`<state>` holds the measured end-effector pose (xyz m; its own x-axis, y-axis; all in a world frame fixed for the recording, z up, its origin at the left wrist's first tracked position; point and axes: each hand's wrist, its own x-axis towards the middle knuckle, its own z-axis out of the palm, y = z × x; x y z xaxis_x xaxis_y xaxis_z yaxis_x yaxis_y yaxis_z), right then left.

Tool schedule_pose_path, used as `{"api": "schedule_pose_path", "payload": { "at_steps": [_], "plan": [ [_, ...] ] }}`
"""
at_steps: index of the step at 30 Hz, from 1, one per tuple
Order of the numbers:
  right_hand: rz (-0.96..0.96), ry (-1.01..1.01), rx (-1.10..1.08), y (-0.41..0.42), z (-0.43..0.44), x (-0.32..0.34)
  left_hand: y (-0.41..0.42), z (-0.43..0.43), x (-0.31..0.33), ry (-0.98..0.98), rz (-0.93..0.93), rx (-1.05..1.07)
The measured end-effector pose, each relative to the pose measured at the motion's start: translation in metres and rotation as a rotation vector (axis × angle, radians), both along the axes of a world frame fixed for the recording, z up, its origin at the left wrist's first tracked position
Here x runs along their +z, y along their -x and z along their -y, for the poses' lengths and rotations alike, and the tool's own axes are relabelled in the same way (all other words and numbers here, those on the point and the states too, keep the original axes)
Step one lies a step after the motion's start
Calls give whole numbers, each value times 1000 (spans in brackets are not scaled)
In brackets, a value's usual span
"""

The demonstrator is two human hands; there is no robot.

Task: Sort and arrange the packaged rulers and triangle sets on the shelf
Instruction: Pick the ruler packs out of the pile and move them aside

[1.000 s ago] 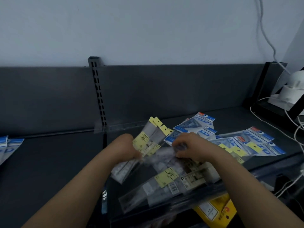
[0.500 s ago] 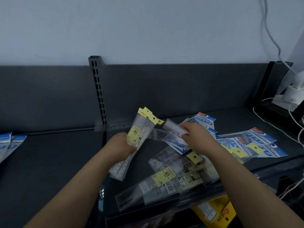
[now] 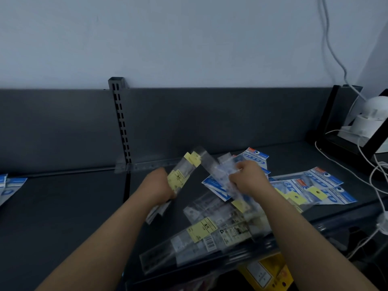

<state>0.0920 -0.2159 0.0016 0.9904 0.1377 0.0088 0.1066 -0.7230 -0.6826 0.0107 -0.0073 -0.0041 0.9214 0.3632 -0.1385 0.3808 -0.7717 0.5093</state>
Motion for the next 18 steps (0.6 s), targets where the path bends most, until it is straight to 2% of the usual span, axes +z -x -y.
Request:
{"api": "schedule_pose_path", "payload": {
  "at_steps": [4,10,13,18],
  "plan": [
    [-77,-71,53,3,-8,-10,4,-5,2,188,93,50],
    [-17,-377,110,9,-36,2,26,-13,8,516,279,122],
    [-56,-437,179,16,-65,2,45,-20,5,670,360,184],
    [-140,-486,300,36,-117,2,81,-50,6,651,439,288]
  ]
}}
